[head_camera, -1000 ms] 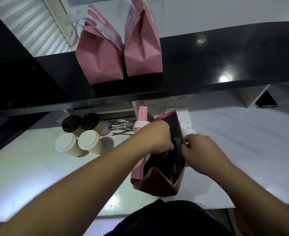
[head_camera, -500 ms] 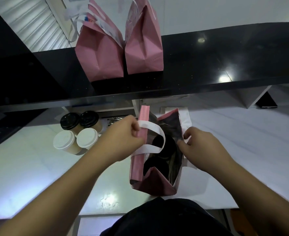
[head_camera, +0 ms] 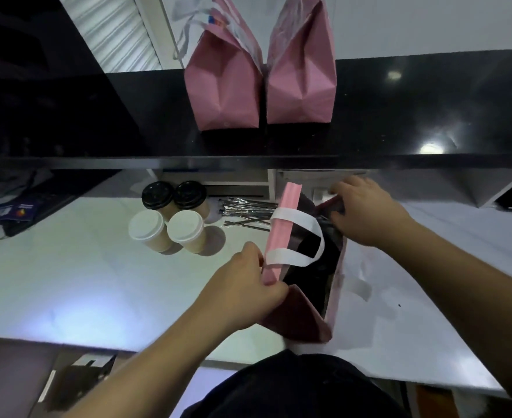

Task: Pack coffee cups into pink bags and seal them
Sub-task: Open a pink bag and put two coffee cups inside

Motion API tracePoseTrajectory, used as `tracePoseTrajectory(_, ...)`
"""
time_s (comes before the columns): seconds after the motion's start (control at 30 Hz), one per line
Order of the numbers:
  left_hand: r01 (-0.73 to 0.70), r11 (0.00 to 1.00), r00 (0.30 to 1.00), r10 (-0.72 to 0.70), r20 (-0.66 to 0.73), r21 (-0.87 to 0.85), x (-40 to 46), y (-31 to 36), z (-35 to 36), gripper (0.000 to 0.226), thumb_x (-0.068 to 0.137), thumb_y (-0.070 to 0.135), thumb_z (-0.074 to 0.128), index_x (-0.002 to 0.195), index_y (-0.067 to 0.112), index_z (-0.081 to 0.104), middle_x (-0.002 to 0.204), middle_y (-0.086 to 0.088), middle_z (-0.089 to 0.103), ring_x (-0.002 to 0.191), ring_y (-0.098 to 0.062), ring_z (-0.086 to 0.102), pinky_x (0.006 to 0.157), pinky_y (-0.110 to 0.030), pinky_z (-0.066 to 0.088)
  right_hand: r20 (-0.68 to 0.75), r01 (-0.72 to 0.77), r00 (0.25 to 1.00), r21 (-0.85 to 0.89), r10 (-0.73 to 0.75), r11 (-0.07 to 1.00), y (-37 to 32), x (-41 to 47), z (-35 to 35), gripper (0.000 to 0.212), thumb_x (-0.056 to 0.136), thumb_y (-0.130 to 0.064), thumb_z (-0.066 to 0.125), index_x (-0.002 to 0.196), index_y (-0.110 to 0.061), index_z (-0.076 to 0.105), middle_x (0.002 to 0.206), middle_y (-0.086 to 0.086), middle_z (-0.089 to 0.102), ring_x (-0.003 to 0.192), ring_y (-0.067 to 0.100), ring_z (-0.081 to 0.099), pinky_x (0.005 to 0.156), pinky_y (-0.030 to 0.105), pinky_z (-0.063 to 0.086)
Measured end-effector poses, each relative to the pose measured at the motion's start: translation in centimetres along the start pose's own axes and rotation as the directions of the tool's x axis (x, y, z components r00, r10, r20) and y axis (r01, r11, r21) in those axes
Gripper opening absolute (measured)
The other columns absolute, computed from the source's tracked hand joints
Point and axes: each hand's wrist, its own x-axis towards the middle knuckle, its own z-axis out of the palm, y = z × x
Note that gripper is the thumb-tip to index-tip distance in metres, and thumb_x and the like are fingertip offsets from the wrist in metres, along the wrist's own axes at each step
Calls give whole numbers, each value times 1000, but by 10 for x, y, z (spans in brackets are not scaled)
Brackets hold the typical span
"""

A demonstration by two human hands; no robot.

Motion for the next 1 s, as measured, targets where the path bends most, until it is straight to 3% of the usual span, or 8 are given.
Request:
tracePoseTrajectory(0.1, -14, 1000, 996, 16, -84, 23, -2, -10, -7, 32, 79, 62, 50, 90, 31, 53, 81, 11, 65, 71, -8, 61, 57, -33, 46, 50, -55, 997, 43, 53, 998, 5, 4, 1, 13, 90, -22, 59, 99, -19, 67, 98, 4, 59, 92, 27, 58, 77, 40, 53)
tracePoseTrajectory(0.17, -30, 999, 987, 32, -159, 17, 0, -19, -13, 23, 91, 51, 54, 85, 30, 61, 76, 11, 68, 68, -8, 63, 60, -34, 52, 27, -88, 996, 58, 86, 994, 11, 3, 1, 12, 91, -21, 58, 97, -20, 68, 95, 3, 61, 84, 25, 59, 73, 39, 55)
tracePoseTrajectory(0.23, -67, 998, 972, 67, -227, 9, 8, -27, -19, 30, 99, 45, 56, 77, 26, 64, 66, 10, 66, 62, -9, 61, 54, -34, 49, 15, -109, 994, 74, 108, 991, 17, -3, 1, 16, 92, -20, 56, 98, -21, 70, 89, 2, 65, 78, 23, 60, 71, 41, 57)
tracePoseTrajectory(0.37, -121, 990, 947, 94, -308, -69, 30, -36, -30, 26, 100, 41, 61, 79, 30, 73, 70, 20, 69, 73, 3, 64, 57, -28, 53, 45, -167, 986, 118, 163, 979, 19, -20, 3, 18, 93, -22, 56, 93, -24, 74, 82, -1, 69, 72, 17, 61, 70, 42, 60)
tracePoseTrajectory(0.53, -150, 932, 979, 94, -179, -329, 63, -40, -44, 22, 99, 40, 65, 82, 39, 80, 79, 20, 74, 76, 2, 68, 60, -22, 52, 97, -237, 970, 196, 222, 951, 12, -54, 8, 23, 97, -33, 56, 83, -26, 73, 76, -7, 70, 68, 13, 61, 62, 37, 56)
tracePoseTrajectory(0.67, -145, 855, 989, 125, -73, -499, 86, -43, -55, 19, 99, 37, 70, 90, 29, 83, 84, 5, 79, 73, -4, 73, 58, -13, 51, 114, -256, 966, 253, 234, 933, -4, -91, 15, 28, 98, -47, 55, 74, -35, 65, 65, -15, 67, 59, 3, 60, 49, 23, 38)
tracePoseTrajectory(0.83, -144, 827, 985, 171, -1, -543, 100, -41, -52, 17, 99, 36, 70, 90, 26, 82, 84, -2, 79, 73, -9, 75, 57, -15, 52, 207, -303, 947, 304, 248, 903, -16, -124, 26, 27, 98, -51, 51, 81, -35, 66, 73, -18, 69, 65, -2, 62, 51, 19, 39)
tracePoseTrajectory(1.0, -173, 791, 974, 224, 15, -587, 107, -42, -41, 17, 96, 40, 72, 95, 27, 82, 89, -2, 80, 81, -17, 78, 64, -19, 58, 214, -357, 931, 385, 294, 851, -4, -126, 17, 30, 98, -53, 51, 85, -33, 70, 79, -18, 71, 72, 1, 65, 70, 29, 55)
